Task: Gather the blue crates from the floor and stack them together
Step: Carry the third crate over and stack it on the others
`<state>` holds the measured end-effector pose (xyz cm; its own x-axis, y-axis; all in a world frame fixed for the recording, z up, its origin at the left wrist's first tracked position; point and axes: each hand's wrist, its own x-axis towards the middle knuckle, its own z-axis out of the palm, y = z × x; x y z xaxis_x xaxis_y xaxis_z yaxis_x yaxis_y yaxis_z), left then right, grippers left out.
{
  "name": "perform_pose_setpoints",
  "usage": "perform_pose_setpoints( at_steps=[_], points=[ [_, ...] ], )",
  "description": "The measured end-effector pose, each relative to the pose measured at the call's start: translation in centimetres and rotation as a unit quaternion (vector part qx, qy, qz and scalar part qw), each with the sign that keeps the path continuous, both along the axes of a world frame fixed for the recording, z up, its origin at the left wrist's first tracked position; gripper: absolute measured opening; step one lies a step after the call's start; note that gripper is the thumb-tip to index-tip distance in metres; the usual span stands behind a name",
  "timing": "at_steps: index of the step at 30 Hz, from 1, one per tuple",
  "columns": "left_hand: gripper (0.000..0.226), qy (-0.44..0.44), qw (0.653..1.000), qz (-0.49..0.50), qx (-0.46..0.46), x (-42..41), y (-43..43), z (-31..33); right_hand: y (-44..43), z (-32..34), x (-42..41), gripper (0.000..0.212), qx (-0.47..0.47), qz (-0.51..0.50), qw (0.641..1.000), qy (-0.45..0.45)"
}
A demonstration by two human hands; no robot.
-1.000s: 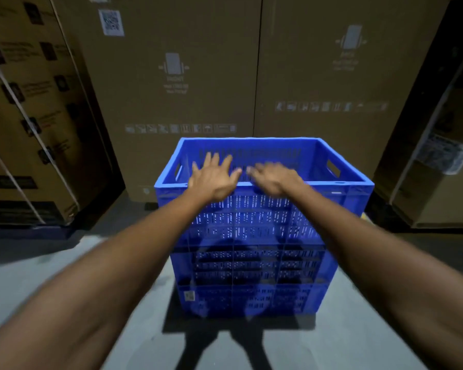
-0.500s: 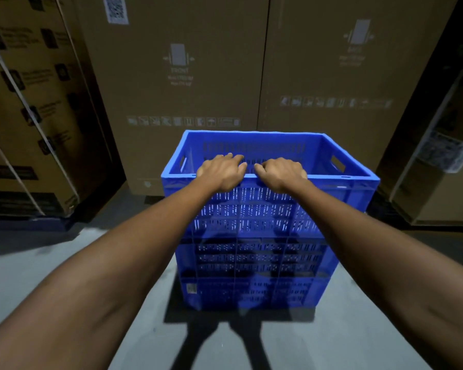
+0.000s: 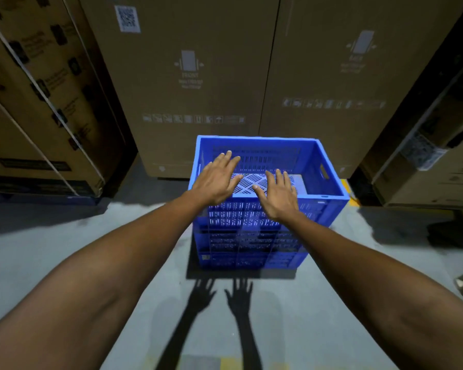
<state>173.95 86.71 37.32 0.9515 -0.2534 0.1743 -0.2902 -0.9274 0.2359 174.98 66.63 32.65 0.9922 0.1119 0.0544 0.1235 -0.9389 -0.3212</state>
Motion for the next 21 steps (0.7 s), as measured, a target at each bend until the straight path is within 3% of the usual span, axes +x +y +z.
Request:
perform_pose_setpoints(
  at_steps=[12,21],
  points=[
    [0.064,-0.02,1.0,-0.007,0.0,-11.0,-0.1,27.6,1.8,29.7,-12.4,0.069,0.054,0.021,0.997,-0.045],
    [0.064,-0.057,0.997,0.012,0.044,-19.1,-1.7,36.7,-0.1,39.6,-20.4,0.065,0.086,0.03,0.989,-0.114]
  ],
)
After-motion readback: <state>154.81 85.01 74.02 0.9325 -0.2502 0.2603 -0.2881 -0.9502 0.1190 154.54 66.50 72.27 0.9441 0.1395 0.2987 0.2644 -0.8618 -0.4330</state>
